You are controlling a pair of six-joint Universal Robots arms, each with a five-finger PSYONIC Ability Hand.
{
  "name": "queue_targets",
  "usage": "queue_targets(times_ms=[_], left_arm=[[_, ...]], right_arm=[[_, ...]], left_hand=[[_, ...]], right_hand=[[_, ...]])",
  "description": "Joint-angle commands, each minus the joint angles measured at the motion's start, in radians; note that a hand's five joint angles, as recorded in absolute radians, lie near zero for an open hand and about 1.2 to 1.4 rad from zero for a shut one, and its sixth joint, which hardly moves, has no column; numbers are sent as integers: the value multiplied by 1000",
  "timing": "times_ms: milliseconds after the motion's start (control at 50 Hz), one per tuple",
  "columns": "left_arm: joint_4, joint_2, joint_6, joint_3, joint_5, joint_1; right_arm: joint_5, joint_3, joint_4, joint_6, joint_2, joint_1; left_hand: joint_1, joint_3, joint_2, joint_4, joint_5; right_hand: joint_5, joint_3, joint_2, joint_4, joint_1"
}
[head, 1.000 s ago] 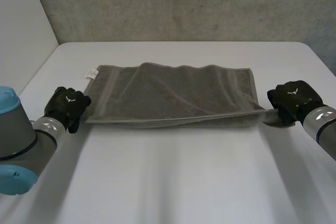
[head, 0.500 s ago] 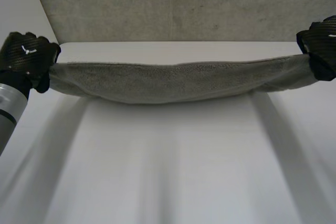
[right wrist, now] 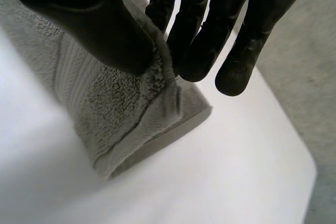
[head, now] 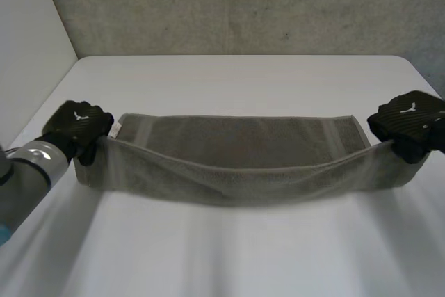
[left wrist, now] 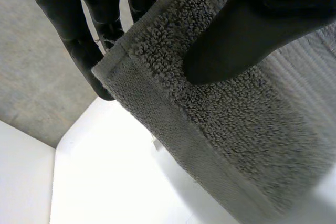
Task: Fold the towel.
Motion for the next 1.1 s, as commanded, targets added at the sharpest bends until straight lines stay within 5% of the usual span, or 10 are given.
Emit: queue_targets(times_ms=[20,280,520,560,580,600,640,880,1100], left_arm=[[3,-208,42,205,-11,-51],[22,-567,29,640,-152,-106],[81,-659,38,743,-188,-128],[79,-660,39,739,-188,-133],[79,-660,41,730,-188,-139],[81,-659,41,720,-192,-146],[81,-654,41,708,-197,-154],[82,-513,23,601,-255,-156],[128,-303,-88,332,-197,-157]], right_arm=[[83,-175,-57,47,211,73],[201,-431,-448,124,551,187],[264,-534,-525,125,675,211],[266,-534,-525,127,679,212],[276,-534,-525,127,680,212],[290,-532,-525,128,680,212],[299,-525,-524,133,674,212],[304,-402,-524,251,484,203],[250,-150,-461,303,235,197]], left_hand=[[-84,-152,-121,-132,-301],[-84,-152,-121,-132,-301],[-84,-152,-121,-132,-301],[-142,-210,-179,-190,-360],[-654,-722,-691,-702,-871],[-1086,-1154,-1123,-1134,-1304],[-1306,-1374,-1343,-1354,-1523],[-1305,-1373,-1342,-1353,-1522],[-1267,-1335,-1304,-1315,-1484]], right_hand=[[45,46,54,46,54],[45,46,54,46,54],[45,46,54,46,54],[-92,-91,-83,-91,-83],[-807,-806,-798,-806,-798],[-1177,-1176,-1168,-1176,-1168],[-1177,-1176,-1168,-1176,-1168],[-1177,-1176,-1168,-1176,-1168],[-1161,-1159,-1152,-1160,-1152]])
